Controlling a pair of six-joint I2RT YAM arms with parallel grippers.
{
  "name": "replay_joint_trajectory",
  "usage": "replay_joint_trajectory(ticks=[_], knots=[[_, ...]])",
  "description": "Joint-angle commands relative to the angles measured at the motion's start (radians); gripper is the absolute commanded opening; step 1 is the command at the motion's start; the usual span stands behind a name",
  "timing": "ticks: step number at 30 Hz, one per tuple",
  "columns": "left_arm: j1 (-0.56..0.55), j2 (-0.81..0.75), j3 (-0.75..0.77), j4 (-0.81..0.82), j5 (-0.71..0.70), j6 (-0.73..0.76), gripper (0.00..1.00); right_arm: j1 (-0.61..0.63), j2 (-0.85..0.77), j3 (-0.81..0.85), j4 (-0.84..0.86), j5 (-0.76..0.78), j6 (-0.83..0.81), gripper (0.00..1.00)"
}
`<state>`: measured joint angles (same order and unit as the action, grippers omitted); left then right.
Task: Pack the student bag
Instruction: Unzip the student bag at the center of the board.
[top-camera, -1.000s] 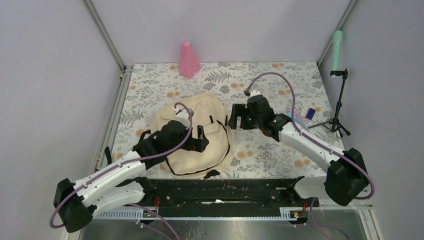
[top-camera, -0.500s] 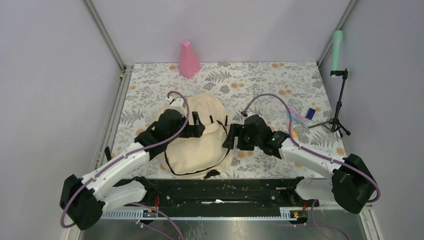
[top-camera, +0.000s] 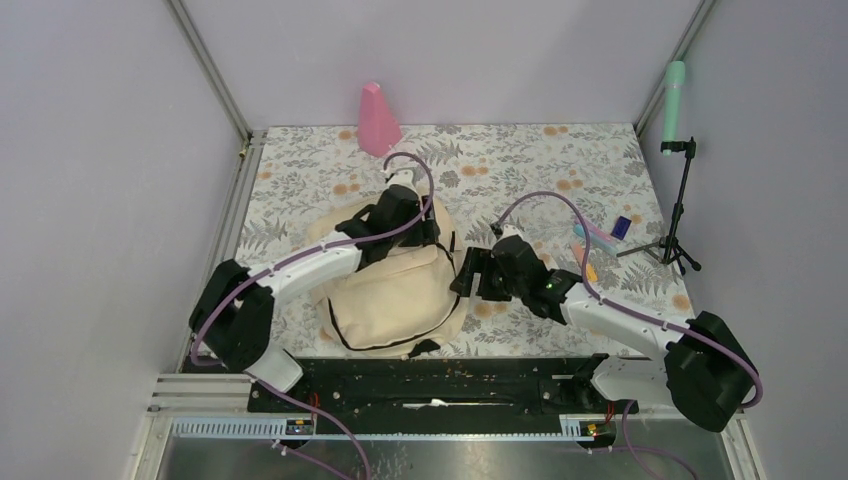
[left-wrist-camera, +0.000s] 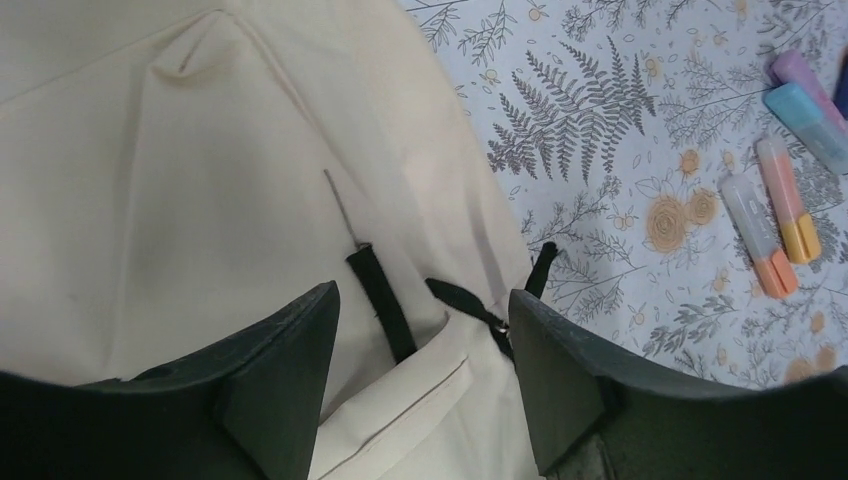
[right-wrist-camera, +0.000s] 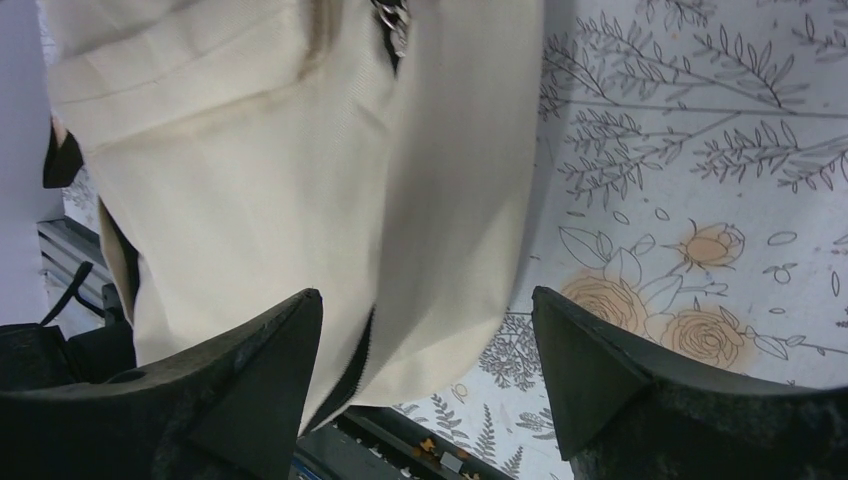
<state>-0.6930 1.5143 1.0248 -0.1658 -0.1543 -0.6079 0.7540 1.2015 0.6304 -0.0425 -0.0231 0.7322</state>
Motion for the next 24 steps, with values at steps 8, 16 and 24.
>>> replay_joint_trajectory(ticks=[8, 16, 24], knots=[[-0.076, 0.119, 0.129, -0.093, -0.291, -0.049, 0.57, 0.008, -0.035, -0.074, 0.101, -0.022, 0.029, 0.82], [-0.081, 0.167, 0.127, -0.096, -0.297, -0.066, 0.51, 0.007, -0.027, -0.06, 0.092, -0.023, 0.01, 0.82], [-0.081, 0.181, 0.123, -0.096, -0.296, -0.063, 0.26, 0.008, -0.057, -0.032, 0.055, 0.017, -0.05, 0.84]])
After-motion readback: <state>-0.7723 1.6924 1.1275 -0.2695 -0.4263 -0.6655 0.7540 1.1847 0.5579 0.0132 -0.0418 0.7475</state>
